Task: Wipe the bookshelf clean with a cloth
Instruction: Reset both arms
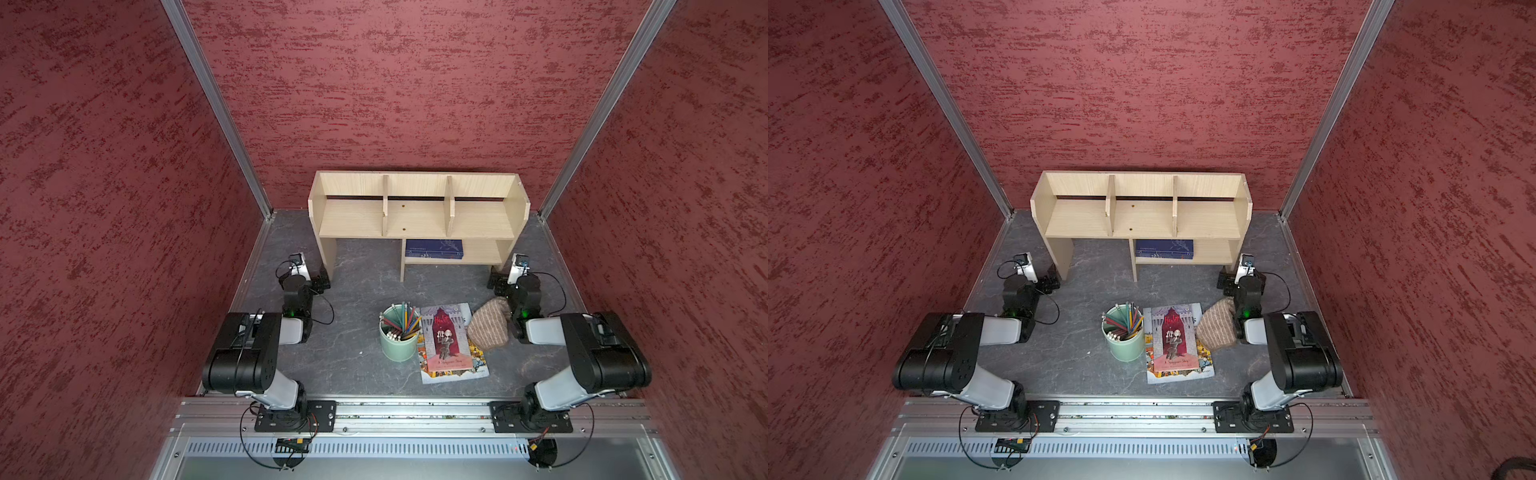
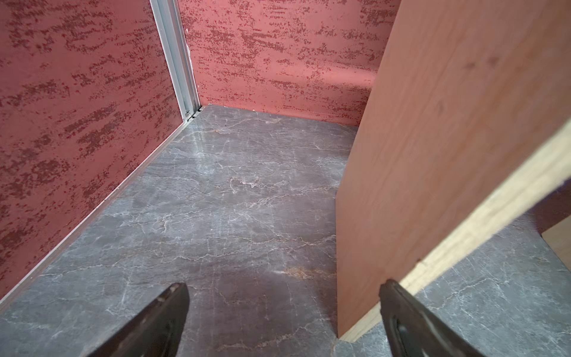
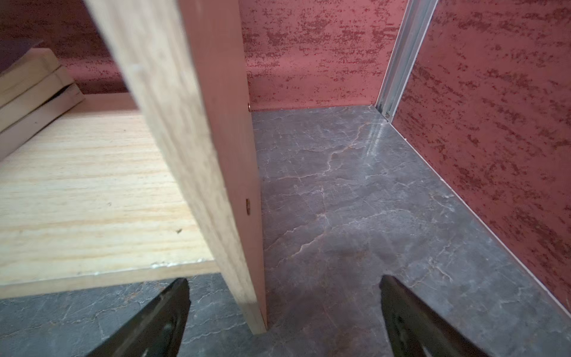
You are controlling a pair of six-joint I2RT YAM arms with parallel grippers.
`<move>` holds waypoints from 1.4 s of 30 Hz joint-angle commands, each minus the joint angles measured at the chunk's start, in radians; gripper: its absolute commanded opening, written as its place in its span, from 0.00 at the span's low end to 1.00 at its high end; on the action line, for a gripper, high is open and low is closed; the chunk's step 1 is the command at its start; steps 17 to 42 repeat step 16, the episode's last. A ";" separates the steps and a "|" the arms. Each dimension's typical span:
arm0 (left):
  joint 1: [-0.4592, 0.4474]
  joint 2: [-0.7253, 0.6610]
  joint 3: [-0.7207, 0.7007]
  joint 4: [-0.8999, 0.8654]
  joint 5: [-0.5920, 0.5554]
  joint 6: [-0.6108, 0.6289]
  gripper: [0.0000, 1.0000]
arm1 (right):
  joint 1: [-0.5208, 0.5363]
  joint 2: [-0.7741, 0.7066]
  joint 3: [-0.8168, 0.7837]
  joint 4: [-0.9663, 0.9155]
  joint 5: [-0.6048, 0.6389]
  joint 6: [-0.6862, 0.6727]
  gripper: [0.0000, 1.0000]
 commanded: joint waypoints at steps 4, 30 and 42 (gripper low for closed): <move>-0.004 0.000 -0.003 0.038 0.005 0.013 1.00 | 0.003 -0.011 -0.001 0.035 -0.018 -0.006 0.98; -0.004 0.001 -0.002 0.037 0.005 0.014 1.00 | 0.002 -0.012 0.001 0.032 -0.015 -0.006 0.98; -0.004 0.001 -0.002 0.037 0.005 0.014 1.00 | 0.002 -0.012 0.001 0.032 -0.015 -0.006 0.98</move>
